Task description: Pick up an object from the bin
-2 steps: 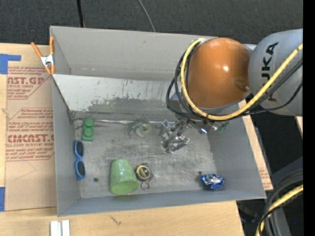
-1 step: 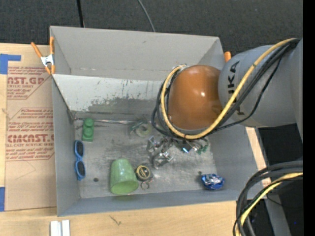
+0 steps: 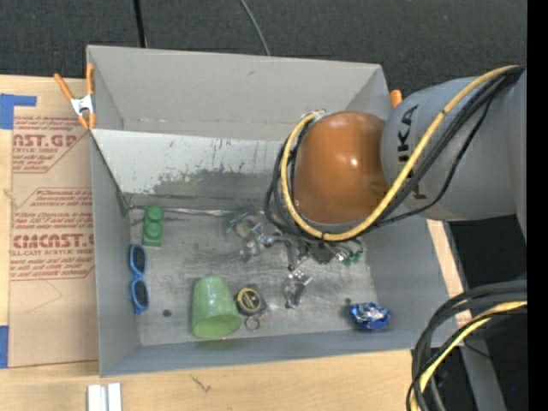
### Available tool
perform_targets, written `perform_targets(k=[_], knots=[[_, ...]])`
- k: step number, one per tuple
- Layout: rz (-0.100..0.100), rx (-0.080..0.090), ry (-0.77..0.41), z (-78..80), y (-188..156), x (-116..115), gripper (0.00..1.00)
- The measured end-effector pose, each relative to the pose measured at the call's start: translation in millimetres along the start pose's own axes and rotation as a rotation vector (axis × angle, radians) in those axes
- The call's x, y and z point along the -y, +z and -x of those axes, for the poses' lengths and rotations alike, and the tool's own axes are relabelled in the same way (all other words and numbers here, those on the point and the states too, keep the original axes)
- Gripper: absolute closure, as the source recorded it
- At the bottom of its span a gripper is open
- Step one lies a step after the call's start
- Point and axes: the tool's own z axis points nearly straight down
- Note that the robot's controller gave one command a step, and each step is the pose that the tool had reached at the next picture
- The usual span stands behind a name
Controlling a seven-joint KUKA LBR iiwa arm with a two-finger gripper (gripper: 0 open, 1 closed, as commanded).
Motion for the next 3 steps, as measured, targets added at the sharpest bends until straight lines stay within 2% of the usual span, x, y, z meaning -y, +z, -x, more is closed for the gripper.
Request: perform_targets(k=[1, 2, 3], knots=[[-0.005, 0.009, -0.058, 4.8, 73, -50, 0.0], [0.004, -0.004, -0.135, 28.1, 73, -26, 0.0], [-0.004, 0.013, -0.071, -18.8, 71, -22, 0.0]])
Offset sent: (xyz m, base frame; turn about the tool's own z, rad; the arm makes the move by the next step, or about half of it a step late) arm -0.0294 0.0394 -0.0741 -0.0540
